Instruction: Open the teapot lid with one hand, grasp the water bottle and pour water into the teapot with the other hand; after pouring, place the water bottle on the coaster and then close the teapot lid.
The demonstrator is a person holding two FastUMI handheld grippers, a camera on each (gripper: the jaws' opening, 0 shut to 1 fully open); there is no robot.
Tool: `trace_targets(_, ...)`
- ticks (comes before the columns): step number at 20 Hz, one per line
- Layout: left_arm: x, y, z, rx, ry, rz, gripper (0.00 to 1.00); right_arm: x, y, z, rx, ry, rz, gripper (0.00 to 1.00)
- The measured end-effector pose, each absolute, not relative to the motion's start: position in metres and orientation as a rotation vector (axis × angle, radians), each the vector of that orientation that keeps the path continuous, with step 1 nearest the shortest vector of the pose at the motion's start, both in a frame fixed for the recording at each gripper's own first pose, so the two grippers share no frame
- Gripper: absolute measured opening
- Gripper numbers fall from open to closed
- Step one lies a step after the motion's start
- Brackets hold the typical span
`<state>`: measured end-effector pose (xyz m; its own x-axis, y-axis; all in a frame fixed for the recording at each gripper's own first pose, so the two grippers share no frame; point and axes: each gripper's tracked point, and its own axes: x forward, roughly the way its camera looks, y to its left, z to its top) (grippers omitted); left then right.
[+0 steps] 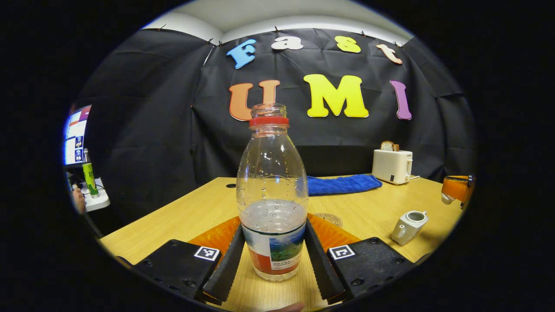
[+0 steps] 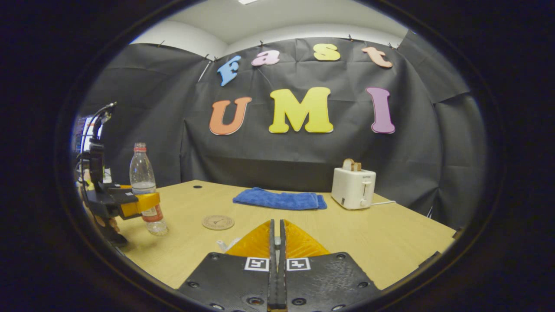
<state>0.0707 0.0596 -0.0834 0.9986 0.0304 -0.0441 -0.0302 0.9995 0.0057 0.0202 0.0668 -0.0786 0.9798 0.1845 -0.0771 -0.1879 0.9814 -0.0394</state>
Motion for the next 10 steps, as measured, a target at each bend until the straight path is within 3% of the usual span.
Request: trace_targets(10,0.061,0.019,-0.088,0.44,0.135,0.043,0.76,0.039,0.007,-0.069,-0.005,0.1,0.104,0.0)
